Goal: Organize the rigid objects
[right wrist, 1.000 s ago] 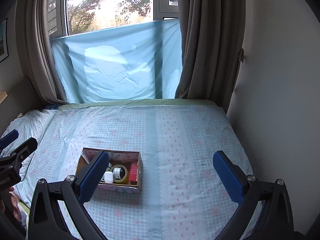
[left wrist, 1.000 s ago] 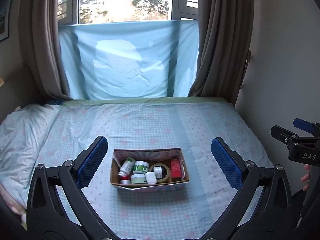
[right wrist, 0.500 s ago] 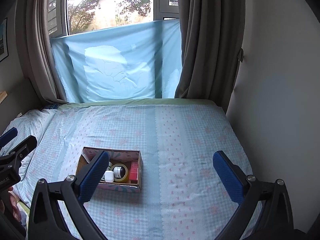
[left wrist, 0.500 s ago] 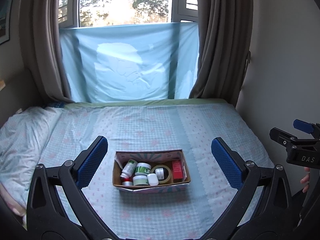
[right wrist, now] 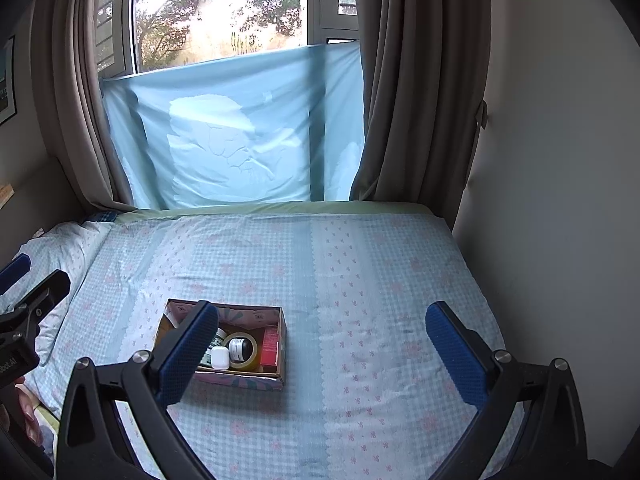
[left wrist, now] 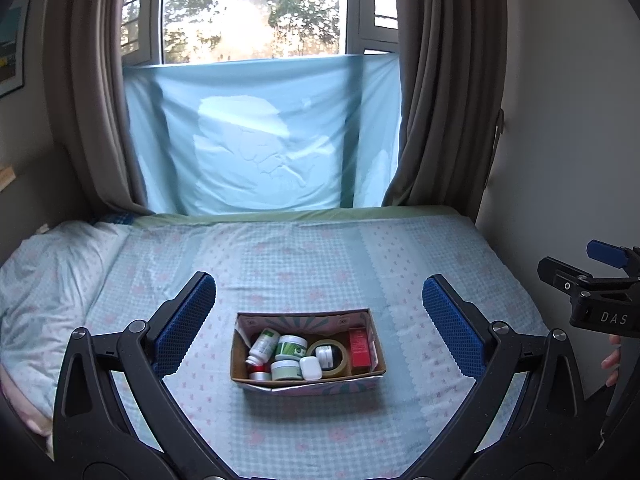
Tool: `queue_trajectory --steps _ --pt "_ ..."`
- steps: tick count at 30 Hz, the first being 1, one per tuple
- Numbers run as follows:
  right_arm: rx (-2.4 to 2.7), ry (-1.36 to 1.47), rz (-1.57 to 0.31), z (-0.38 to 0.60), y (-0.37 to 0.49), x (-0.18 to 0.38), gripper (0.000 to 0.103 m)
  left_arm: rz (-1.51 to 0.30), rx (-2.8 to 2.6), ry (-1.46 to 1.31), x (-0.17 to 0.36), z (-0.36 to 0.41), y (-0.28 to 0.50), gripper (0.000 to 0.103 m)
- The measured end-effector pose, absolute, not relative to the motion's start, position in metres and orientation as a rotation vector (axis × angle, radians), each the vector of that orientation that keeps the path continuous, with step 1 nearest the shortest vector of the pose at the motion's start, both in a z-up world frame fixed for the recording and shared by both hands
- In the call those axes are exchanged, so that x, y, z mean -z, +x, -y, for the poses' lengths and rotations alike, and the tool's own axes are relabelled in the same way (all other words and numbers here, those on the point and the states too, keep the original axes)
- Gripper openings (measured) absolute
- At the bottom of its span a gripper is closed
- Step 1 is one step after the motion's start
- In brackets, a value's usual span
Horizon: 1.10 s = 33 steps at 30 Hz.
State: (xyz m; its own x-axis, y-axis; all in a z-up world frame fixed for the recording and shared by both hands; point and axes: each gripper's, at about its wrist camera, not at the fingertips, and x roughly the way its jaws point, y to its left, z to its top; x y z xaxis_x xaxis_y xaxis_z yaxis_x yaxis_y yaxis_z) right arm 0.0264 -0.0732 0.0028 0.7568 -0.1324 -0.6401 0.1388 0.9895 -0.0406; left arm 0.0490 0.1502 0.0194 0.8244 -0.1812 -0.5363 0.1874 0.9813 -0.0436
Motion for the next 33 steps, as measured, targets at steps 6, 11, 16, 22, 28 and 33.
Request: queue_trajectory --steps 6,11,16,22,28,33 --pt "0.149 0.013 -0.693 0.0735 0.0281 -0.0037 0.103 -0.571 0.189 0.019 -0.0181 -0.1505 0.0524 0.103" --pt "0.149 0.018 -0.693 0.0732 0.0304 -0.0043 0.103 -0.562 0.182 0.023 -0.0183 -0.1517 0.0536 0.103" --pt "0.150 0.019 -0.692 0.0731 0.0319 -0.0051 0.103 -0.553 0.173 0.030 -0.0187 -0.1515 0.0544 0.103" --pt "0.151 0.019 -0.693 0.0731 0.0330 -0.0057 0.103 -0.550 0.177 0.016 -0.0170 -0.1525 0.0559 0.103" --pt "0.152 0.019 -0.692 0.0725 0.0330 -0.0058 0.103 -0.527 0.170 0.016 -0.0175 -0.1528 0.0542 0.103" --pt "0.152 0.014 -0.690 0.0728 0.0364 -0.0061 0.103 -0.467 0.136 0.008 -0.0218 -0.1541 0.0478 0.103"
